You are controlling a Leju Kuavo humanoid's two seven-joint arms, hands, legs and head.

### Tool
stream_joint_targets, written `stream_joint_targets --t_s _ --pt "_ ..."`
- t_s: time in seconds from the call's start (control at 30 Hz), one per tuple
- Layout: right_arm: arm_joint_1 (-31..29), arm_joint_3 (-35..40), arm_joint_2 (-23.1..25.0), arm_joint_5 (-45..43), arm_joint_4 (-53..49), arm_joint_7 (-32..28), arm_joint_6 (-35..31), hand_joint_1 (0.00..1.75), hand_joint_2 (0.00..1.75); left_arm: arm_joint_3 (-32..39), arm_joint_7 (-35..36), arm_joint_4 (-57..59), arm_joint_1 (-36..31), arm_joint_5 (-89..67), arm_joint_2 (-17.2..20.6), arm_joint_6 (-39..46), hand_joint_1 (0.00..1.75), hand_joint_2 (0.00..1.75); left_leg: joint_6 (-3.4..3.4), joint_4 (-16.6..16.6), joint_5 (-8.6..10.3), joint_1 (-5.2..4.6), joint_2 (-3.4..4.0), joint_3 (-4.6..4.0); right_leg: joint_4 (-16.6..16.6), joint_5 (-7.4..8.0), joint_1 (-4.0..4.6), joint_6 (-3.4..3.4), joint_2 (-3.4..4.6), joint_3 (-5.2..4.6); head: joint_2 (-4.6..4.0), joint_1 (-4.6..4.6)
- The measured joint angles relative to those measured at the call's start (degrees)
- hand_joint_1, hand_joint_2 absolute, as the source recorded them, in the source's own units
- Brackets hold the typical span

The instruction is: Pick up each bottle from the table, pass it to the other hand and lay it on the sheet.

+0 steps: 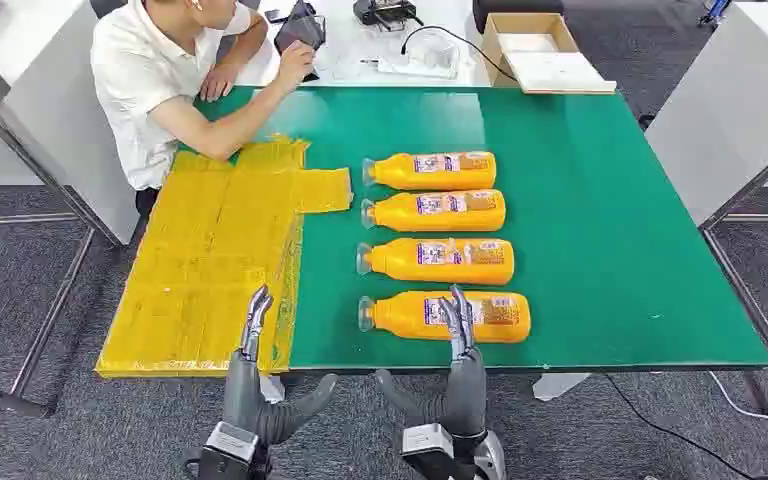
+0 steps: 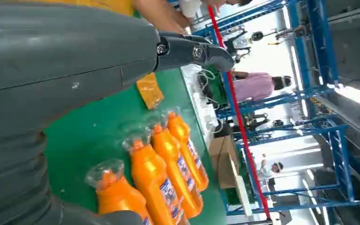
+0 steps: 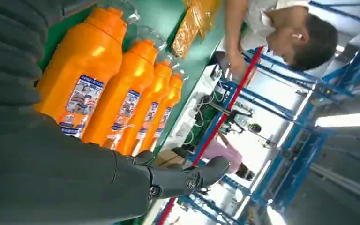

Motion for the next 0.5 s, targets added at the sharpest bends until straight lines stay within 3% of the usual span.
stream_joint_targets --t_s 0.4,0.5 --pt "-0.37 -0.02 -1.25 3.41 2.18 0.17 -0.20 0.00 1.75 0.00 0.13 0.33 -0.61 0.09 -0.02 0.00 0.00 1.75 0.00 0.00 0.00 0.00 0.00 -0.01 0.00 0.00 0.00 0.00 0.00 0.00 0.00 0.00" --pt "-0.40 -0.11 -1.40 7.84 2.51 1.65 -0.22 0.00 1.75 0.00 0.15 0.42 -0.68 0.09 -0.02 -0.02 0.00 1.75 0.00 0.00 0.00 0.00 0.00 0.00 0.00 0.00 0.00 0.00 0.00 0.00 0.00 0.00"
